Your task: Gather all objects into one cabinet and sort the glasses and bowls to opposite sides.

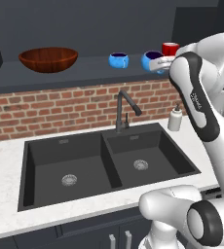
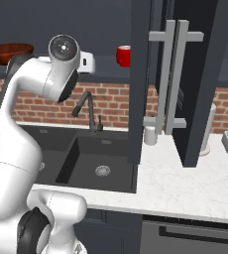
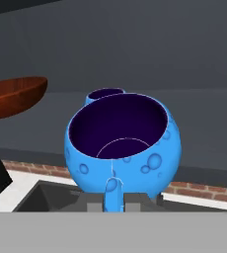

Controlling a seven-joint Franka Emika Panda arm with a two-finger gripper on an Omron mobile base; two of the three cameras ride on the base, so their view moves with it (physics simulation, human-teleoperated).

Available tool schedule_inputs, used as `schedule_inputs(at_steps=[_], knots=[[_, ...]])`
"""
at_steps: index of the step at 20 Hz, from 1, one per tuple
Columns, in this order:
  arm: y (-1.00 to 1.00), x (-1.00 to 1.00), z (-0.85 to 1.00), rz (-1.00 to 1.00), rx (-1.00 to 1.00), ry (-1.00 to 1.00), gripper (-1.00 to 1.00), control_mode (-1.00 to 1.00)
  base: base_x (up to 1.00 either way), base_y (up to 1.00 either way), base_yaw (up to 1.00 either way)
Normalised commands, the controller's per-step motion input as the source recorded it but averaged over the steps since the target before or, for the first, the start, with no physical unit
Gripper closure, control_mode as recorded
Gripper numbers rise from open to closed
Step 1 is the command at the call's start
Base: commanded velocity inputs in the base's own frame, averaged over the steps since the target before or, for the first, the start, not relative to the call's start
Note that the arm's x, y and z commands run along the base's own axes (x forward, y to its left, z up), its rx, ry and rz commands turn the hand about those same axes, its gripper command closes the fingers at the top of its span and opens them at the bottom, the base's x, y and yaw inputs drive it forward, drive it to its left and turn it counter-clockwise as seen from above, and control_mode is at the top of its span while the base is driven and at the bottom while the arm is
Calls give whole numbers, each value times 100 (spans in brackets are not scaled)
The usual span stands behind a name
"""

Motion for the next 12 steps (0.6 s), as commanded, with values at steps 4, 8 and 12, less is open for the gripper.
schedule_inputs(at_steps=[4, 8, 12], knots=[[0, 39, 0, -2, 0, 0, 100, -100, 0, 0, 0], [0, 32, 0, -3, 0, 0, 100, -100, 0, 0, 0], [0, 26, 0, -2, 0, 0, 100, -100, 0, 0, 0]])
